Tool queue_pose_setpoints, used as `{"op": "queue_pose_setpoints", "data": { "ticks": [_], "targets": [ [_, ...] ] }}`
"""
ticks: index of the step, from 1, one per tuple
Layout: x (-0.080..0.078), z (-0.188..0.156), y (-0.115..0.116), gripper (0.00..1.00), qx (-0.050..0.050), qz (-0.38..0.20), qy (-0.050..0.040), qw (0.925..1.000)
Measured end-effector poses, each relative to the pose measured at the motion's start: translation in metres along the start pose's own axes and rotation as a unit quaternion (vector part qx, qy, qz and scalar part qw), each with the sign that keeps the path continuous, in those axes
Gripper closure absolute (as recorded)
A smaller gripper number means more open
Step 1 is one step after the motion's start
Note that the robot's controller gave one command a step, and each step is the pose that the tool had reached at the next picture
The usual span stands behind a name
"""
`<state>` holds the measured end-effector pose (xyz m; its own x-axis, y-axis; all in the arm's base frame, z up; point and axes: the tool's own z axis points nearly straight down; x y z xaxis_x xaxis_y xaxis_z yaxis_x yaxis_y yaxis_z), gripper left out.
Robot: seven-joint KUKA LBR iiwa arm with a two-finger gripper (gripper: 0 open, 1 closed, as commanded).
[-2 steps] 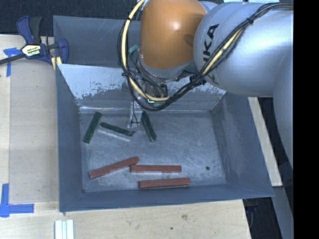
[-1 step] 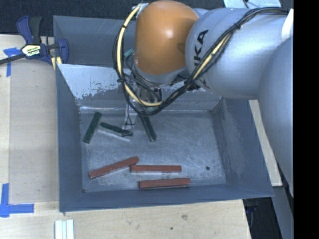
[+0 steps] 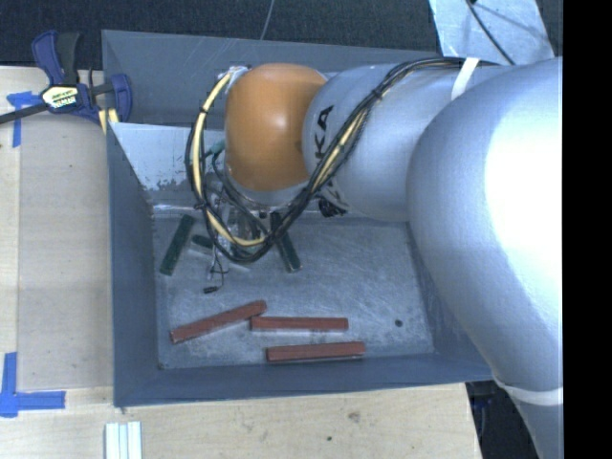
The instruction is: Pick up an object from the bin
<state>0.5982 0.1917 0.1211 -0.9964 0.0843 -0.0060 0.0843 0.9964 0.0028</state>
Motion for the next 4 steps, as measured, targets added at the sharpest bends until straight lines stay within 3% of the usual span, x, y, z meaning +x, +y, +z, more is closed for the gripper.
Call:
{"op": "queue_pose_setpoints", "data": {
  "ticks": [1, 2, 3, 4],
  "targets": [
    [-0.001, 0.011, -0.002, 0.00, 0.001, 0.002, 0.0040, 1.0000],
    [-0.009, 0.006, -0.001, 0.00, 0.000, 0.012, 0.0009, 0.9999],
    [0.002, 0.054, -0.006, 0.00, 0.002, 0.082, 0.0042, 0.9967],
    [-0.002, 0.049, -0.002, 1.00, 0.001, 0.054, -0.0016, 0.9985]
  ]
}}
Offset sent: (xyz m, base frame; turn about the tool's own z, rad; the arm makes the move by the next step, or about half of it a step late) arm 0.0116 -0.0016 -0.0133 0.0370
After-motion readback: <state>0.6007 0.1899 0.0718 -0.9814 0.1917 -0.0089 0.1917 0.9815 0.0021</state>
